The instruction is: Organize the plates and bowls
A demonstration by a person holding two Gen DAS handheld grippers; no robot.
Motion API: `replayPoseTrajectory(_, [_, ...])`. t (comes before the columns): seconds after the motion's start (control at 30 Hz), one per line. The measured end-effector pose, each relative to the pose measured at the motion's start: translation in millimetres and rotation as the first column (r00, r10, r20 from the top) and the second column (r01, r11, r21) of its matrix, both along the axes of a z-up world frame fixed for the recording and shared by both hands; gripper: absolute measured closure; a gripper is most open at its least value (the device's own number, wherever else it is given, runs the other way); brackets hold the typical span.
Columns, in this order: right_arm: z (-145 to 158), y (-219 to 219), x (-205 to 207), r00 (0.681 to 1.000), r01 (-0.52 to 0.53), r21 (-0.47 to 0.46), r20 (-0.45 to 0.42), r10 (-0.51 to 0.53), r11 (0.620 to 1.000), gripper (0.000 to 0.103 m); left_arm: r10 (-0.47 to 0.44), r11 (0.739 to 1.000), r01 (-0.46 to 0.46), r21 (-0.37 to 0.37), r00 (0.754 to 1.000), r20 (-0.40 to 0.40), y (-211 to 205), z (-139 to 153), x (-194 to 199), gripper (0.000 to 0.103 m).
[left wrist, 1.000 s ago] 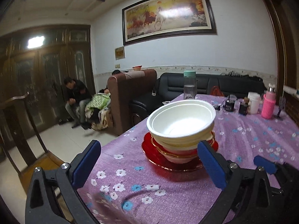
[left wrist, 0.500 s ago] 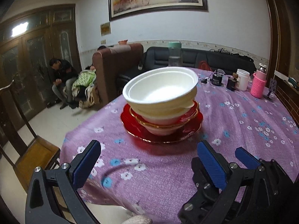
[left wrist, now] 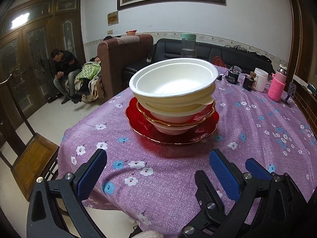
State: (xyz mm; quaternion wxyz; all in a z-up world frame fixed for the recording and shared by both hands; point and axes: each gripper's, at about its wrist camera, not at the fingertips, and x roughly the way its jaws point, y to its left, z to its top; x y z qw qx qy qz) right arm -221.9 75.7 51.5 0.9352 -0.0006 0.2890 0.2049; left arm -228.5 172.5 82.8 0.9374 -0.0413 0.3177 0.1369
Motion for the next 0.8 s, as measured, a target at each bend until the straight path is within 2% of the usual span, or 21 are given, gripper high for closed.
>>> replayPoseTrajectory(0.63, [-10, 15, 7, 0.999, -0.036, -0.026, -0.038, 0.035, 0.999, 0.019, 0.041, 0.999, -0.041, -0.014, 0.998, -0.041, 13, -13, 9, 0.0])
replayPoseTrajectory(0.8, [-8, 14, 7, 0.999, -0.042, -0.019, -0.026, 0.041, 0.999, 0.019, 0.034, 0.999, -0.034, 0.0, 0.999, -0.035, 10, -11, 10, 0.0])
